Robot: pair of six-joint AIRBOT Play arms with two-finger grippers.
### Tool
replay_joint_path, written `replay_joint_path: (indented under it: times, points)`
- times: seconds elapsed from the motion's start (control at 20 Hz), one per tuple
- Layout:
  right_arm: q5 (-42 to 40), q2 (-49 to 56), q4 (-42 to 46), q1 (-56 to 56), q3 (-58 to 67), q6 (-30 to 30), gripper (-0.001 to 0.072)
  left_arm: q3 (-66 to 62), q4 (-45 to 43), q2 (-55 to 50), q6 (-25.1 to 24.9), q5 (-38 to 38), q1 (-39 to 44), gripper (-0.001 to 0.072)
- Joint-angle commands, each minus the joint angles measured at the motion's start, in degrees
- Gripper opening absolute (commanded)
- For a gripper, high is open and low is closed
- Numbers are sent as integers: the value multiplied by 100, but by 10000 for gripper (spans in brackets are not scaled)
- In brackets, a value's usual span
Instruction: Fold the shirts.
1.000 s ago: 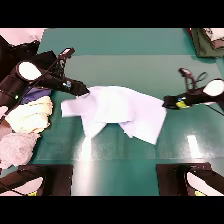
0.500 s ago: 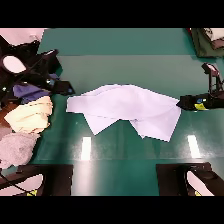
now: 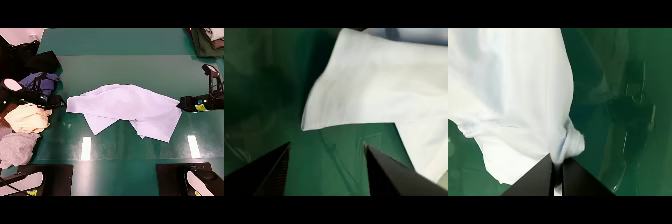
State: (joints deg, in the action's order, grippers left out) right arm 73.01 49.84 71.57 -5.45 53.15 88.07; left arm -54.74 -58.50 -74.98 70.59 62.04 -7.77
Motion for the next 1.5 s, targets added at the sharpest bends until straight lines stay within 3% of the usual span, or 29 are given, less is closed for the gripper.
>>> replay_joint_path:
  times: [0.0, 0.3, 0.35, 0.4, 0.45, 0.5, 0.55, 0.6, 0.9, 1.2, 1.45]
  points:
    - [74, -4, 13, 0, -2, 39, 21, 140, -31, -256, -26, -295, 184, 530]
    - [181, -4, 13, 0, 0, 39, 21, 131, -17, -656, 376, -662, 671, 529]
    - [208, -4, 15, -2, 0, 37, 21, 83, -33, -656, 433, -651, 671, 495]
    - [210, -4, 17, 0, 0, 37, 22, 11, -63, -654, 420, -597, 660, 347]
    - [201, -4, 13, 0, 0, 37, 21, -63, -66, -656, 420, -549, 656, 246]
    - [205, -4, 15, 0, 0, 39, 22, -149, -63, -656, 424, -535, 656, 237]
    - [203, -4, 13, 0, 0, 37, 22, -225, -35, -654, 446, -507, 654, 179]
    - [205, -4, 13, 0, 0, 39, 22, -337, -26, -654, 417, -428, 654, 34]
    - [24, -7, -409, -2, 533, 35, 21, -1580, -48, 146, 402, -140, 654, 27]
    - [-509, -4, -754, 0, 2839, -11, 21, -3665, -50, 1753, 393, -160, 654, 27]
    - [-586, -20, -739, 0, 4551, -225, 22, -5088, -72, 2452, 398, -140, 654, 27]
